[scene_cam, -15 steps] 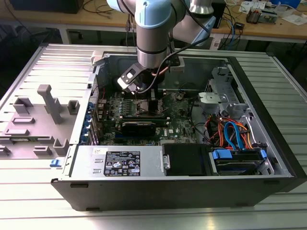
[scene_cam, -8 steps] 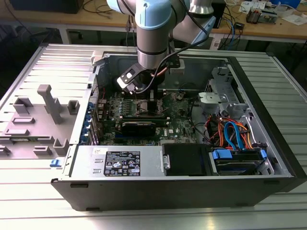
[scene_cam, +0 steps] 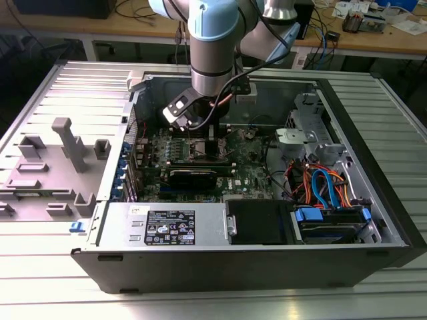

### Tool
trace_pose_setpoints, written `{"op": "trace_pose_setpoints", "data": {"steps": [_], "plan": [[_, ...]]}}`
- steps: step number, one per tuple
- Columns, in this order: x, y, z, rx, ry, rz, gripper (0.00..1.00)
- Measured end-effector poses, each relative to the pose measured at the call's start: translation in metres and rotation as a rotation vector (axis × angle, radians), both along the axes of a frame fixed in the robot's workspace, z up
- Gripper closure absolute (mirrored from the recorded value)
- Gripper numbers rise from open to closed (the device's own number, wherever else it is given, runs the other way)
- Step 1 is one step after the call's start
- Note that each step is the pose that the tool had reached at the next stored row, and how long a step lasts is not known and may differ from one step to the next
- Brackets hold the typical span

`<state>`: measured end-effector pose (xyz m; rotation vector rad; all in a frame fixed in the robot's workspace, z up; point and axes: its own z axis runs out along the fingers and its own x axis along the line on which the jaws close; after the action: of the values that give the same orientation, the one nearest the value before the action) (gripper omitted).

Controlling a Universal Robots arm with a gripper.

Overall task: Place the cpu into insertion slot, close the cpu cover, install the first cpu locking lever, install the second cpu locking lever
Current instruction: 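Place the cpu into insertion slot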

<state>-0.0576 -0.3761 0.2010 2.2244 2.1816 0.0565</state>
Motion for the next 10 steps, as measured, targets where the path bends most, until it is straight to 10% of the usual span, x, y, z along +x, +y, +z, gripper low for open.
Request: {"op": "trace_pose_setpoints", "data": {"steps": [10], "plan": [[0.0002,0.0004,0.0000,0.0001,0.0000,0.005,0.46]]}}
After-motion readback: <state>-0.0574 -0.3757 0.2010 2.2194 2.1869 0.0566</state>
